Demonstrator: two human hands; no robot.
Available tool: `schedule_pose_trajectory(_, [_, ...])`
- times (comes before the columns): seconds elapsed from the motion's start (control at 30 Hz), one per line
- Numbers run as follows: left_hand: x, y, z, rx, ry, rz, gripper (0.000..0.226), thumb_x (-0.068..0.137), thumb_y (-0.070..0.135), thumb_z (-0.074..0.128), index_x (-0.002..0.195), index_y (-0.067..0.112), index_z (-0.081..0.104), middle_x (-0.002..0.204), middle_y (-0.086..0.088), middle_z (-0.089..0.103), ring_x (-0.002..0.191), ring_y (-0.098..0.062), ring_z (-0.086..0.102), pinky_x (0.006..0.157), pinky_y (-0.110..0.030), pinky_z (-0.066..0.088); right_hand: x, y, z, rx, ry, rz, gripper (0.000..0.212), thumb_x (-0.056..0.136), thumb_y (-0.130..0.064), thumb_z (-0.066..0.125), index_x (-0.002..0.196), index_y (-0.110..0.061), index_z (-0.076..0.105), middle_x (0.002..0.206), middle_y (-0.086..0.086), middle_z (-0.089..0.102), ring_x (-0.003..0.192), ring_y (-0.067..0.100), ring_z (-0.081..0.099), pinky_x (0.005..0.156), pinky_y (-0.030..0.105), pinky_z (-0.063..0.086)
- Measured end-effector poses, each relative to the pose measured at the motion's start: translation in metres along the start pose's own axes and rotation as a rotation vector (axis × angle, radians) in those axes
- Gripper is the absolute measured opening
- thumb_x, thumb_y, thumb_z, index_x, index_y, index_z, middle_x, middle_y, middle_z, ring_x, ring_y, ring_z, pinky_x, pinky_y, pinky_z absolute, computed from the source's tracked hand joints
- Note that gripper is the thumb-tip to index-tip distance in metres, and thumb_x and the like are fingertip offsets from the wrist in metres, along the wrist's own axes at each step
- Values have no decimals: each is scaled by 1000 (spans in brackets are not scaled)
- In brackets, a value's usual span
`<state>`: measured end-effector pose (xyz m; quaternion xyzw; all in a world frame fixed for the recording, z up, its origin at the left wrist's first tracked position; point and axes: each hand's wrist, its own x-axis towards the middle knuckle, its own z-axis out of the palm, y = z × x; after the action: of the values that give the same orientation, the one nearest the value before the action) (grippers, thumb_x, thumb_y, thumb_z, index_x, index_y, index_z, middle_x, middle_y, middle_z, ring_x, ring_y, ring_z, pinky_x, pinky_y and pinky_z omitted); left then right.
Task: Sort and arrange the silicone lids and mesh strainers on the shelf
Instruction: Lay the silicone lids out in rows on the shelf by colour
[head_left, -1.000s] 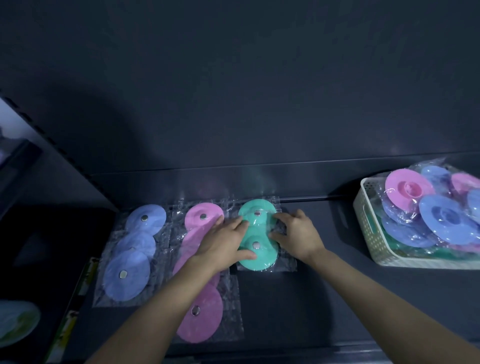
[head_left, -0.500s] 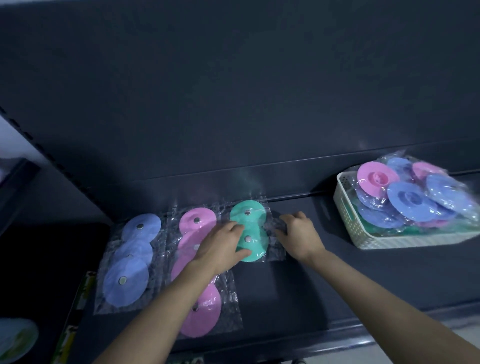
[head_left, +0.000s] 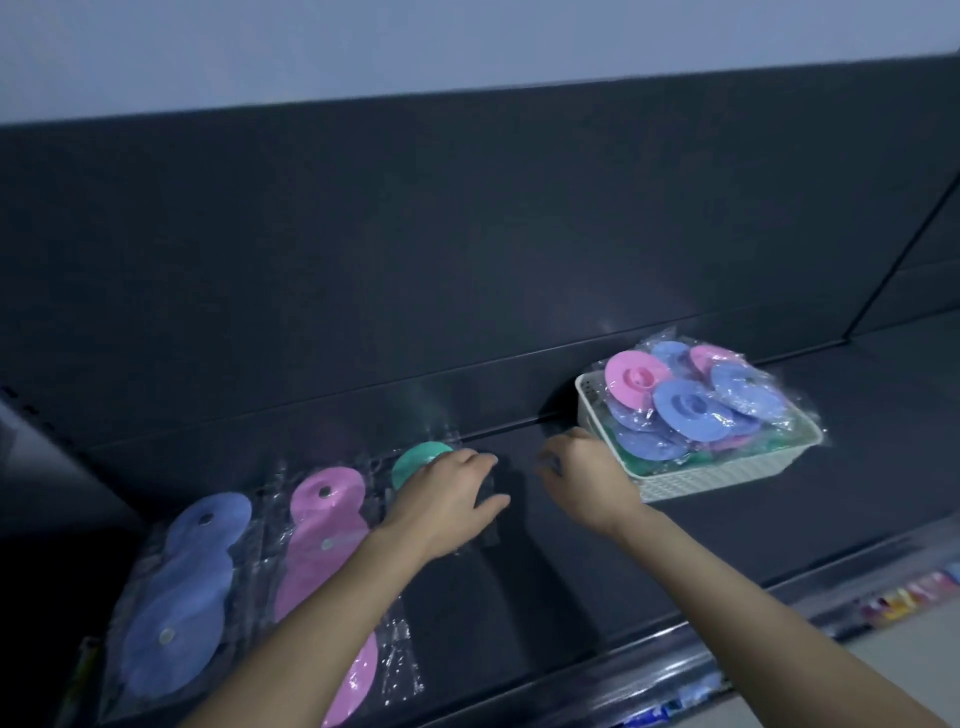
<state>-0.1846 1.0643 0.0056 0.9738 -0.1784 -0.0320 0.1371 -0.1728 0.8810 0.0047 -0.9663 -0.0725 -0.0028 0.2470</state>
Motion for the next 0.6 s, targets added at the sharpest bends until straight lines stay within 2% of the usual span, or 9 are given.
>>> schedule_pose_trajectory(0.13, [19, 28, -2, -23, 47, -8, 54, 92, 51, 47, 138, 23, 43, 136, 4, 49, 125, -16, 46, 101, -36, 41, 5, 23, -24, -9, 44, -16, 14, 85, -13, 53, 83, -5, 65, 88, 11, 57, 85, 31, 57, 71, 32, 41])
schedule_pose_trajectory(0.27, [42, 65, 2, -65, 47, -12, 54, 93, 50, 46, 139, 23, 42, 139, 4, 47, 127, -16, 45, 101, -33, 41, 7, 57, -50, -57, 97, -39, 22, 88, -13, 54, 102, -5, 68, 102, 13, 60, 94, 33, 58, 77, 32, 44])
schedule_pose_trajectory(0.47, [83, 125, 16, -96, 80, 19, 47, 94, 37, 50, 138, 22, 43, 133, 2, 51, 119, -20, 50, 94, -36, 45, 26, 131, -86, -114, 179, -30, 21, 80, -6, 55, 93, -2, 70, 98, 22, 62, 92, 41, 56, 79, 41, 49])
schedule_pose_trajectory(0.6, [110, 154, 29, -97, 79, 39, 46, 92, 26, 52, 137, 22, 45, 131, 3, 53, 115, -18, 52, 90, -34, 46, 35, 176, -103, -167, 191, 52, 18, 81, -13, 57, 92, -5, 69, 98, 18, 61, 97, 40, 52, 79, 40, 47])
